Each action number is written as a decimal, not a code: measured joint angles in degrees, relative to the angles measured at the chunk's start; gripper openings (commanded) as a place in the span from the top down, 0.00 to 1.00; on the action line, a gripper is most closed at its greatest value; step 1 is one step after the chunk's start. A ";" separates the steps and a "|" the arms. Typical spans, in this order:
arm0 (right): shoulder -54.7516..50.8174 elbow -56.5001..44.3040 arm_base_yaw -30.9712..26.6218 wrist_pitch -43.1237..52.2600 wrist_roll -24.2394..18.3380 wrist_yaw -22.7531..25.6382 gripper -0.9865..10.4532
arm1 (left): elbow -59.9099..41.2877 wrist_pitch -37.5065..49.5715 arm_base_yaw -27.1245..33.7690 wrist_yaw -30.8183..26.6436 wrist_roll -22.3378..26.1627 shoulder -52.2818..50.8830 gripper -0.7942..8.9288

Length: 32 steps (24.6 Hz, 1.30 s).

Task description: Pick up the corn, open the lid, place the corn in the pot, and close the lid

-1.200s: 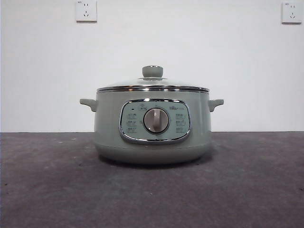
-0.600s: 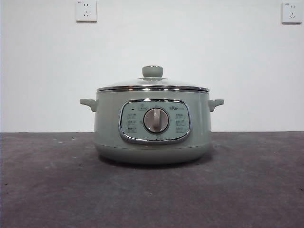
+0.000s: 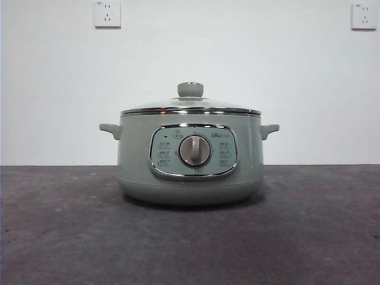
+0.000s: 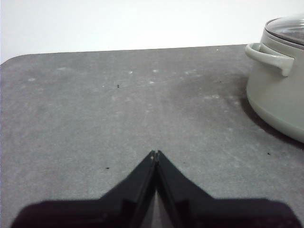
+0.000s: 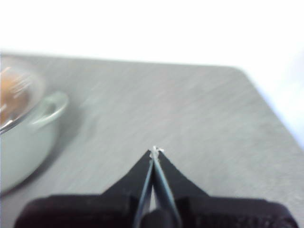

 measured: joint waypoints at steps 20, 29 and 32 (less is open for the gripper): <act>-20.22 -39.06 -16.68 23.89 -1.14 -22.93 0.91 | 0.00 0.00 0.00 0.00 0.00 0.00 0.92; -20.68 -39.06 -16.72 23.74 -2.45 -22.71 0.91 | 0.00 0.00 0.00 0.00 0.00 0.00 0.92; -20.68 -39.06 -16.72 23.74 -2.34 -22.69 0.91 | 0.00 0.00 0.00 0.00 0.00 0.00 0.92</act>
